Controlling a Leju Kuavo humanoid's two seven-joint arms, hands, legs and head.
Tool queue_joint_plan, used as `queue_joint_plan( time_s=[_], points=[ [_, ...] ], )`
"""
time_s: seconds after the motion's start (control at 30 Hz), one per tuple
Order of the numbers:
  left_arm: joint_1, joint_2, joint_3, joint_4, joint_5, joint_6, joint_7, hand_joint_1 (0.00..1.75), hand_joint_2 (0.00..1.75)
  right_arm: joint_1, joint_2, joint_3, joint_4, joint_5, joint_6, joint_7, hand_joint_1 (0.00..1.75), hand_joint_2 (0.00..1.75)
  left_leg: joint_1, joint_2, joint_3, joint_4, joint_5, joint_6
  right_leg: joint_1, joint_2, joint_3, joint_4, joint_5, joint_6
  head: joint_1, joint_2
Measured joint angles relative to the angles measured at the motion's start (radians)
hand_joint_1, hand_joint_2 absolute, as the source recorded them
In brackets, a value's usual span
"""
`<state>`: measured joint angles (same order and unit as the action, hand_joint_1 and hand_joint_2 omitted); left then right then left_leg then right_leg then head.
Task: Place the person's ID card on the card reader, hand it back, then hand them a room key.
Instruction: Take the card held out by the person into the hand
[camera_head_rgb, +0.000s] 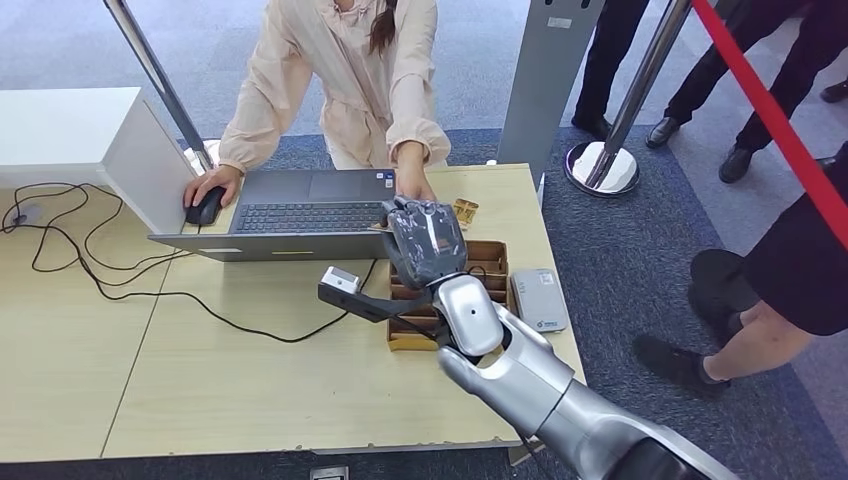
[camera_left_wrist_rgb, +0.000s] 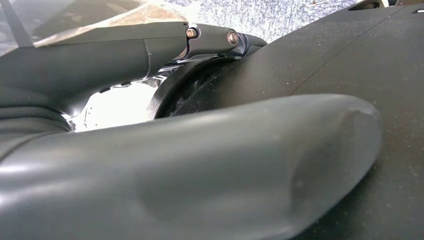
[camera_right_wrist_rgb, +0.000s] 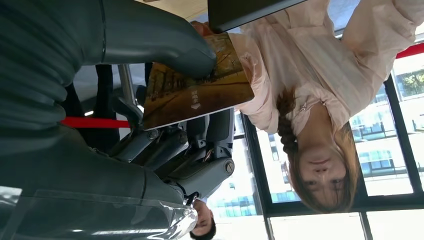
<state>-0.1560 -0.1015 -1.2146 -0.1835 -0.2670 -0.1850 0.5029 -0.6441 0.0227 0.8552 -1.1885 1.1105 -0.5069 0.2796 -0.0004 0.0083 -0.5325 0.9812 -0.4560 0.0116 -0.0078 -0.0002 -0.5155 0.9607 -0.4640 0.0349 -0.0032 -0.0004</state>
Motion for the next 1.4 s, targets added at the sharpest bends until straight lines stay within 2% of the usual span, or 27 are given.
queue_joint_plan(
  time_s=[0.33, 0.67, 0.83, 1.0, 1.2, 1.4],
  points=[
    [0.000, 0.000, 0.000, 0.000, 0.000, 0.000, 0.001, 0.00, 0.00, 0.000, 0.002, -0.001, 0.012, 0.010, -0.023, 0.004, 1.75, 1.75, 0.000, 0.000, 0.000, 0.000, 0.000, 0.000, 0.000, 0.000, 0.000, 0.000, 0.000, 0.000, 0.000, 0.000],
    [0.000, 0.000, 0.001, 0.000, 0.000, 0.000, 0.003, 0.00, 0.00, 0.002, -0.002, -0.005, -0.040, 0.055, -0.029, 0.030, 1.75, 1.75, 0.000, 0.000, 0.000, 0.000, 0.000, 0.000, 0.000, 0.000, 0.000, 0.000, 0.000, 0.000, 0.000, 0.000],
    [0.001, 0.000, 0.004, 0.000, 0.000, 0.004, 0.004, 0.00, 0.00, 0.027, -0.043, -0.052, -0.282, 0.142, -0.024, 0.090, 1.70, 1.75, 0.000, 0.001, 0.001, 0.001, 0.000, 0.000, 0.000, 0.000, 0.000, 0.000, 0.000, 0.000, 0.000, 0.000],
    [0.003, 0.000, 0.007, 0.000, 0.000, 0.010, 0.004, 0.00, 0.00, 0.056, -0.088, -0.099, -0.453, 0.174, -0.019, 0.115, 1.68, 1.75, 0.000, 0.001, 0.001, 0.001, 0.000, 0.000, 0.000, 0.000, 0.000, 0.000, 0.000, 0.000, 0.000, 0.000],
    [0.004, 0.000, 0.011, 0.000, 0.000, 0.014, 0.004, 0.00, 0.00, 0.096, -0.137, -0.155, -0.608, 0.189, -0.015, 0.134, 1.68, 1.75, 0.000, 0.001, 0.001, 0.001, 0.000, 0.000, 0.000, 0.000, 0.000, 0.000, 0.000, 0.000, 0.000, 0.000],
    [0.004, 0.000, 0.013, 0.000, 0.000, 0.016, 0.004, 0.00, 0.00, 0.124, -0.169, -0.195, -0.700, 0.200, -0.029, 0.144, 1.68, 1.75, 0.000, 0.001, 0.001, 0.001, 0.000, 0.000, 0.000, 0.000, 0.000, 0.000, 0.000, 0.000, 0.000, 0.000]
  ],
)
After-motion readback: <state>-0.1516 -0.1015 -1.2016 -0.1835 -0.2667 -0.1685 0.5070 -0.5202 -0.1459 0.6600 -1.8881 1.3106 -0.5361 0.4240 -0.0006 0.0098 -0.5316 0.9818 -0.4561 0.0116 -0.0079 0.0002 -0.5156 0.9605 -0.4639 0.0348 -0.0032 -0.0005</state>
